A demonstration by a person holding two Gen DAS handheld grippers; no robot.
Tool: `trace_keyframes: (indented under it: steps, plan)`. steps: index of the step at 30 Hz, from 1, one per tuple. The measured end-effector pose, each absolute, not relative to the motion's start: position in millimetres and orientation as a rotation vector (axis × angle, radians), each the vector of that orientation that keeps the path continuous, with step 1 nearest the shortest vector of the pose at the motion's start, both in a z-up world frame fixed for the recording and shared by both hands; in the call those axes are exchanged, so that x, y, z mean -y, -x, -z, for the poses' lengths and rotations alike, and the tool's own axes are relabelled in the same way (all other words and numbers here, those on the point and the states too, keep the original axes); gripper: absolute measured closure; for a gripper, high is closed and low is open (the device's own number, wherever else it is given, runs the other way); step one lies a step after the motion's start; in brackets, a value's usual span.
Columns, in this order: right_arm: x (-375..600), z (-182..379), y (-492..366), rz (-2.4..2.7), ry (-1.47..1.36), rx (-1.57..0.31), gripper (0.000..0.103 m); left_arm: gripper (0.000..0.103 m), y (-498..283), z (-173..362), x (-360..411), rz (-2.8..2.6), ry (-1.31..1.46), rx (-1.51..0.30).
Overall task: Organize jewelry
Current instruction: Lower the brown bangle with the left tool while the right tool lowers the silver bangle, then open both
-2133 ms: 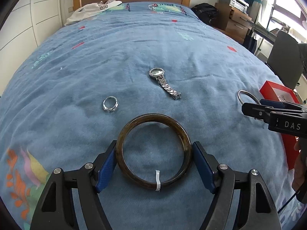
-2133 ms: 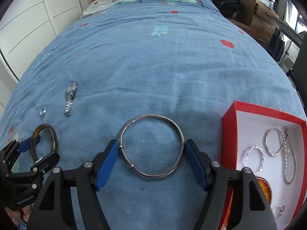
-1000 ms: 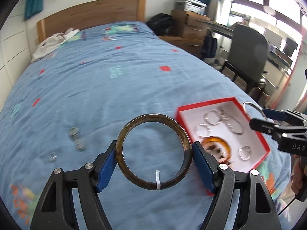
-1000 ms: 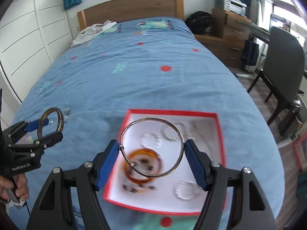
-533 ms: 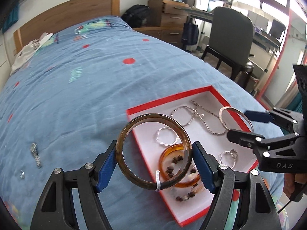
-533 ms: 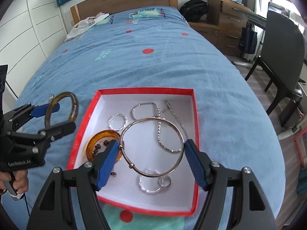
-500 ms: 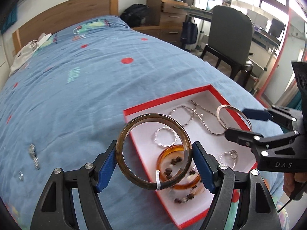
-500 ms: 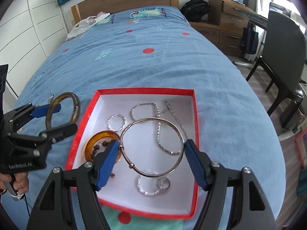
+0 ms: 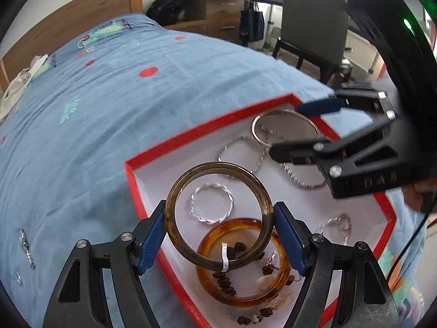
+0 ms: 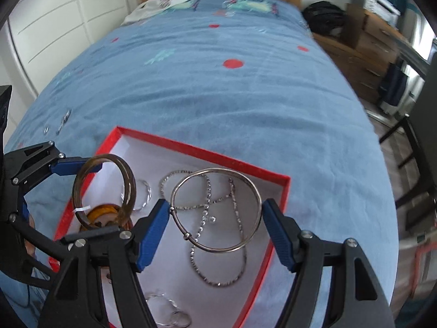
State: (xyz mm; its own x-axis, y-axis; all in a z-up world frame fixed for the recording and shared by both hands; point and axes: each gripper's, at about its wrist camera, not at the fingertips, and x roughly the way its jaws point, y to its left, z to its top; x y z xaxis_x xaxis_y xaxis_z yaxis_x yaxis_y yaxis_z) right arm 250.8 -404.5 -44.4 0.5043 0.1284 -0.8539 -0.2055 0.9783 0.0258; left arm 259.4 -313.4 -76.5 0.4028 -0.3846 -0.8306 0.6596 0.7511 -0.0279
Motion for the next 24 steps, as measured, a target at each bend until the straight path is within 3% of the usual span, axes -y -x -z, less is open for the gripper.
trace_keyframes:
  steps: [24]
  plan:
    - [383,77,-278,-0.395,0.428,-1.198,0.034,0.028,-257,90,314,0.758,-0.360,-1.025]
